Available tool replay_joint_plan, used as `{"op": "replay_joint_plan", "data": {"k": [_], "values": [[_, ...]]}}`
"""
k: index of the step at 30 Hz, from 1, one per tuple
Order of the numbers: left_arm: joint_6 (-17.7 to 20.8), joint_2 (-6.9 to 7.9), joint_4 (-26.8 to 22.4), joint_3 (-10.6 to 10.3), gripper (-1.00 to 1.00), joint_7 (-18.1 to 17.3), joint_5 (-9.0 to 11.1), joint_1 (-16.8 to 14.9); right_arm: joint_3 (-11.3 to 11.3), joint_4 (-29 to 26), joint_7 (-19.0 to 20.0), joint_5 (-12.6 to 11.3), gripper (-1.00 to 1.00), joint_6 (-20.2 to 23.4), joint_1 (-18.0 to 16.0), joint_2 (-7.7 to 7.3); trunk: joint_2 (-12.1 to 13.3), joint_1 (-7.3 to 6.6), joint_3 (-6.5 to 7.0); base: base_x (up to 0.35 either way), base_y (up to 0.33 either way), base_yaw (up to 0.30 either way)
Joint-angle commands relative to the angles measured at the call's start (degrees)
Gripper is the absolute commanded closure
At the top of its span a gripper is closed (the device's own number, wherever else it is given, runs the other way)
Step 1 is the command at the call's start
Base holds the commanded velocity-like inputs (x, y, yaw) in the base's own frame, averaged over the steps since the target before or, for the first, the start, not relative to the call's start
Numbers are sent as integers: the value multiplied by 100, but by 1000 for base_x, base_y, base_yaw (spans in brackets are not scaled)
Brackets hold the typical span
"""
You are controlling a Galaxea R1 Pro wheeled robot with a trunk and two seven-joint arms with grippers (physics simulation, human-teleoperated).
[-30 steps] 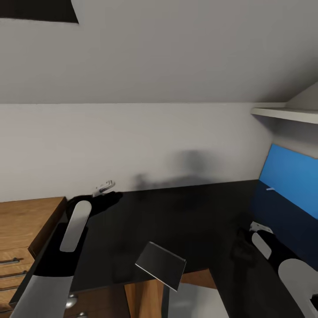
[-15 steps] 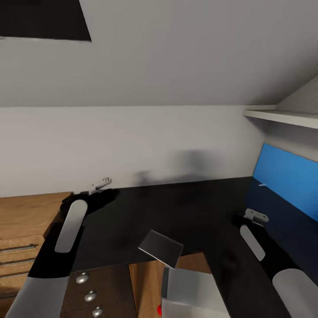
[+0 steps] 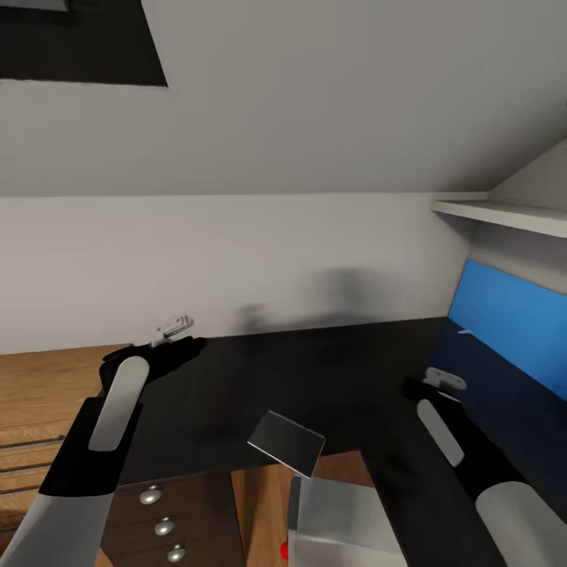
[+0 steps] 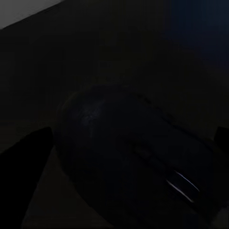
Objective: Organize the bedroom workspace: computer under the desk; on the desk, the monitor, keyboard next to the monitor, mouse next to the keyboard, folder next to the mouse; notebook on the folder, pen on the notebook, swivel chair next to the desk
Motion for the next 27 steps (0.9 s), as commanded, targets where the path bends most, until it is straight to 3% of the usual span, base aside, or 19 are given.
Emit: {"op": "replay_joint_plan", "data": {"k": [1,22,27], "values": [[6,2,-6,-16,-100,60,55,-5,24,-21,-50,-41,100,19,-5,4,37,-22,11,-22,0,0],[15,40,-6,-52,-100,60,46,-5,10,-31,-52,-36,100,31,-4,22,879,-483,388,-318,0,0],[32,117,-6,-55,-100,56,50,-5,10,-31,-52,-35,100,35,-4,8,1079,-593,478,-327,0,0]]}}
